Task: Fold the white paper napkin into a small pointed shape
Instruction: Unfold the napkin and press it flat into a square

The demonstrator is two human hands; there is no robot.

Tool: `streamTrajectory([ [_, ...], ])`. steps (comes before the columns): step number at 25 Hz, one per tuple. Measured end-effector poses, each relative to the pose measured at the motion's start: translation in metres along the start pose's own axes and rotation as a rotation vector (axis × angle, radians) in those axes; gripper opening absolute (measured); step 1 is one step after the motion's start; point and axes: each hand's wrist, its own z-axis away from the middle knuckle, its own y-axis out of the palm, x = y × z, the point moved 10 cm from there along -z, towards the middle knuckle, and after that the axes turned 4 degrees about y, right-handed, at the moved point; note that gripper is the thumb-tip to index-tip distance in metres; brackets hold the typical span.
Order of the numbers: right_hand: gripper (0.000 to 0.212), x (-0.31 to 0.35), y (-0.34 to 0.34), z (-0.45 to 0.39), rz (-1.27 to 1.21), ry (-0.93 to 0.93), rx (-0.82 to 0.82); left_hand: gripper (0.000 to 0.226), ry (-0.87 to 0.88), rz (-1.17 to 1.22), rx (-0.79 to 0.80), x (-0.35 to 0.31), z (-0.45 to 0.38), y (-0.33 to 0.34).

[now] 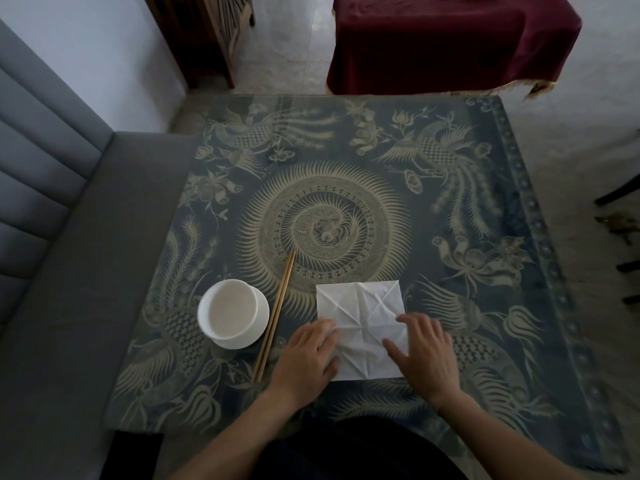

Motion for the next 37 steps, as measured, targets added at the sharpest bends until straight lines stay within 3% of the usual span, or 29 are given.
streamTrajectory([
  [3, 0.056, 0.038, 0.02, -0.009, 0.098, -0.202, 0.076, 0.055, -0.052, -0.026, 0.07, -0.005, -0.027, 0.012],
  [6, 0.059, 0.055, 0.049, -0.017, 0.171, -0.249, 0.229, 0.058, -0.134, -0.033, 0.143, -0.007, -0.043, 0.029],
  [9, 0.06, 0.057, 0.065, -0.022, 0.209, -0.273, 0.279, 0.06, -0.165, -0.057, 0.195, -0.007, -0.046, 0.044],
  [14, 0.065, 0.041, 0.078, -0.024, 0.183, -0.293, 0.309, 0.064, -0.197, -0.069, 0.21, 0.001, -0.044, 0.057],
  [20, 0.076, 0.004, 0.081, -0.024, 0.204, -0.12, 0.291, 0.067, -0.243, -0.096, 0.154, 0.034, -0.03, 0.052],
  [26, 0.081, -0.02, 0.076, -0.03, 0.23, -0.071, 0.298, 0.066, -0.292, -0.092, 0.153, 0.056, -0.019, 0.044],
  [32, 0.074, 0.013, 0.067, -0.038, 0.157, -0.172, 0.244, 0.066, -0.221, -0.026, 0.064, 0.04, -0.042, 0.033],
  [34, 0.068, 0.034, 0.072, -0.045, 0.138, -0.243, 0.27, 0.063, -0.14, -0.002, 0.085, 0.022, -0.064, 0.038],
  [37, 0.067, 0.042, 0.081, -0.056, 0.178, -0.266, 0.323, 0.064, -0.17, -0.032, 0.143, 0.022, -0.082, 0.049],
])
